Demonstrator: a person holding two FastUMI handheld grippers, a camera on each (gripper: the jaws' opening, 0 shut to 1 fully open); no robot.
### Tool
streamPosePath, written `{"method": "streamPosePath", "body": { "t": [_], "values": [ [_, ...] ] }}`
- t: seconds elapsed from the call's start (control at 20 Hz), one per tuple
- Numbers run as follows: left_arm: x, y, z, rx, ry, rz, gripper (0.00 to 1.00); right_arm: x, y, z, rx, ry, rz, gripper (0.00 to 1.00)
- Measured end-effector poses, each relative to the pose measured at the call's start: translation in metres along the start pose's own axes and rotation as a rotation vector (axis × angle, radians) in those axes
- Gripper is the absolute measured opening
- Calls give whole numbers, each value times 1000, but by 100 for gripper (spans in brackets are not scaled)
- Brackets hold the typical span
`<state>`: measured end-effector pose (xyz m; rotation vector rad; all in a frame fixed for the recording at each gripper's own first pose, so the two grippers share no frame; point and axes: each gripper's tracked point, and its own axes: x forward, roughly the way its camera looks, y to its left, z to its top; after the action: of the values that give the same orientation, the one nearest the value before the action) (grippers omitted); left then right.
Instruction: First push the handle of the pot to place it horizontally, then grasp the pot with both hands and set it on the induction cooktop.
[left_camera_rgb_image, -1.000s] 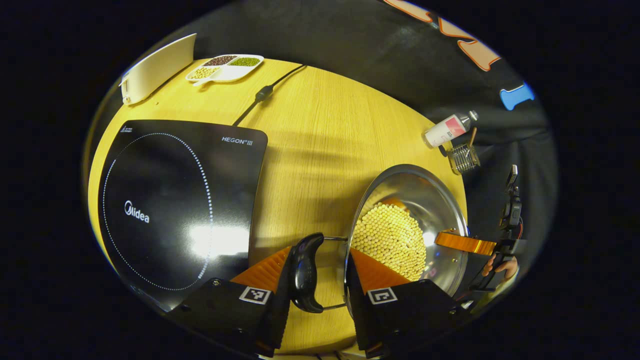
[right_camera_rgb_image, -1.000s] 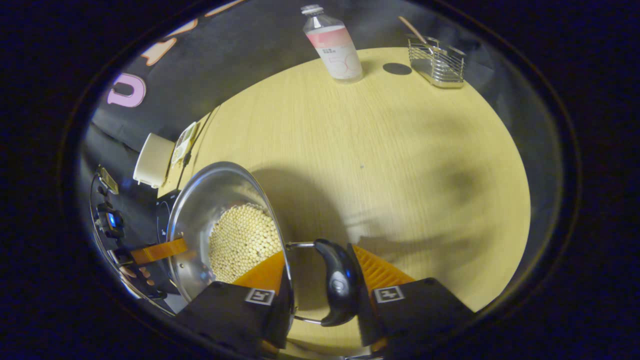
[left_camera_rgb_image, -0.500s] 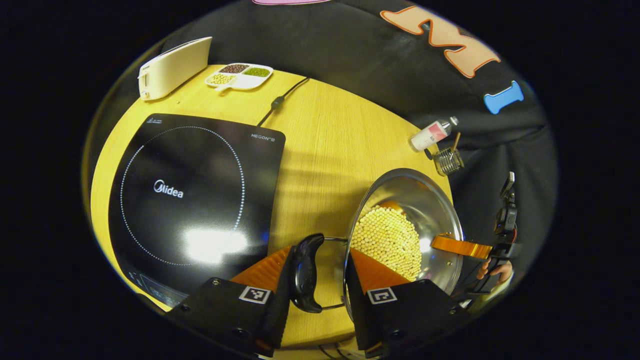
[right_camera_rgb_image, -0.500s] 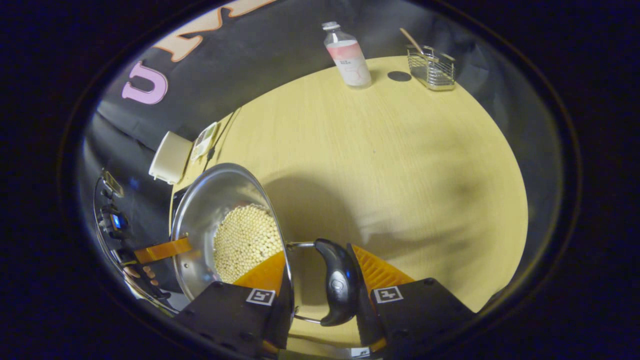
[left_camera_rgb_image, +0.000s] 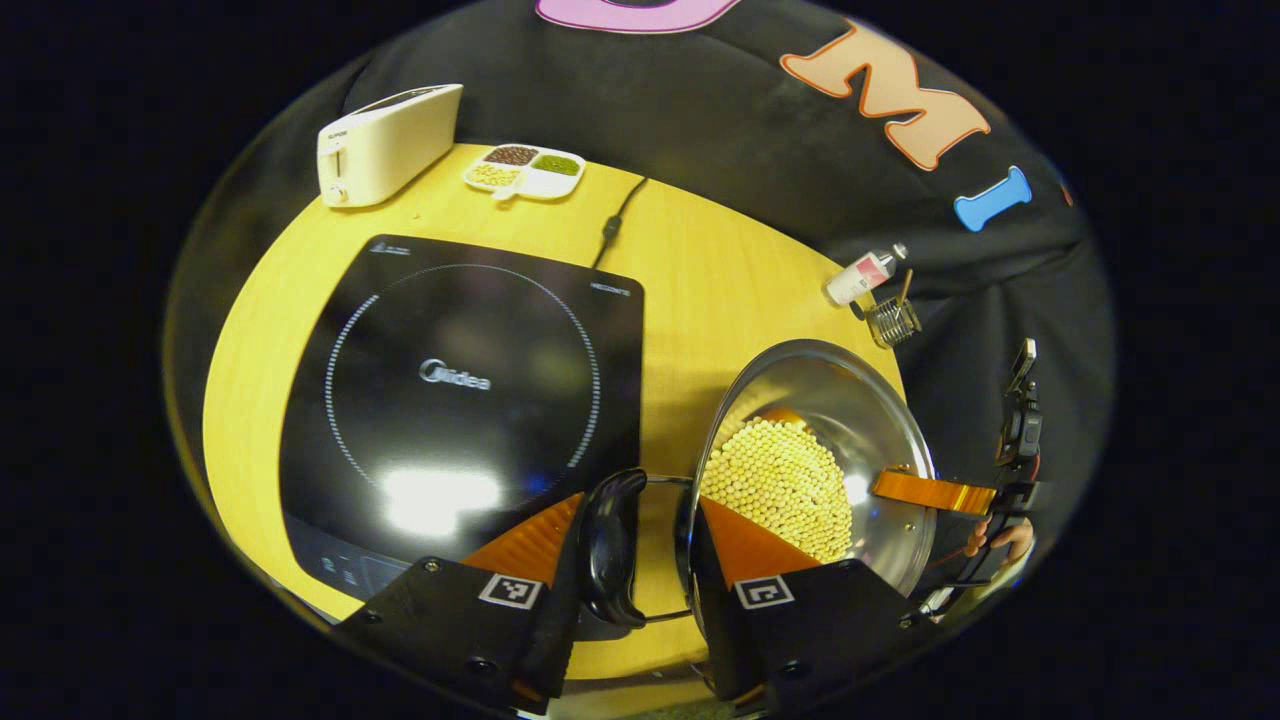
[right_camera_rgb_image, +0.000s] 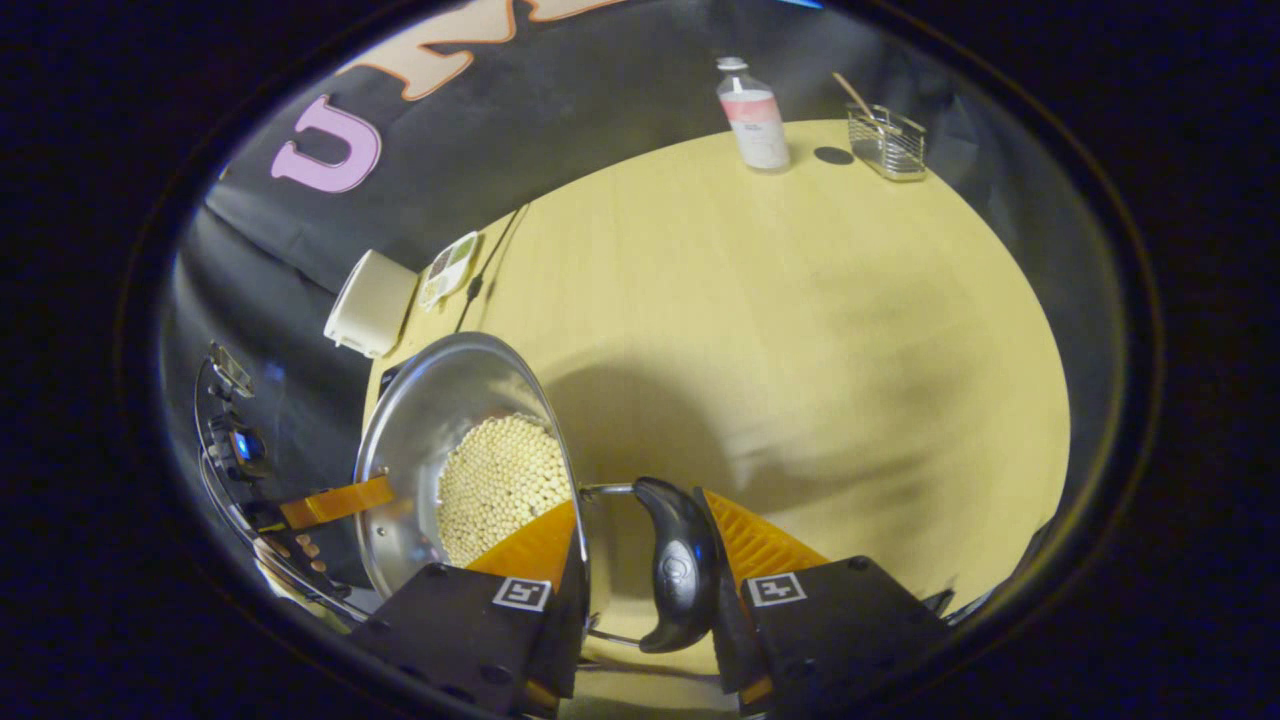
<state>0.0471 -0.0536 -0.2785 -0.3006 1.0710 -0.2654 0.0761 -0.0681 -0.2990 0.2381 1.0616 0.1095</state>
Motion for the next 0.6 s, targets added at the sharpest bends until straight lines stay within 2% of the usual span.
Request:
{"method": "streamPosePath", "body": {
  "t": [0.05, 0.1, 0.15, 0.5, 0.55, 0.6],
  "values": [
    [-7, 11, 3, 3, -3, 7, 55, 3, 13, -3, 6, 3, 6, 50],
    [-13, 25, 6, 8, -8, 14, 54, 6, 27, -8, 12, 6, 12, 57],
    [-18, 37, 9, 10, -12, 21, 55, 10, 41, -12, 14, 9, 19, 57],
    [-34, 121, 22, -4, 8, 54, 57, 44, 121, -27, 23, 19, 33, 56],
    [-35, 129, 25, -11, 9, 54, 55, 49, 128, -26, 20, 20, 29, 49],
    [-35, 137, 26, -17, 10, 55, 57, 56, 135, -25, 14, 20, 24, 56]
  ]
}}
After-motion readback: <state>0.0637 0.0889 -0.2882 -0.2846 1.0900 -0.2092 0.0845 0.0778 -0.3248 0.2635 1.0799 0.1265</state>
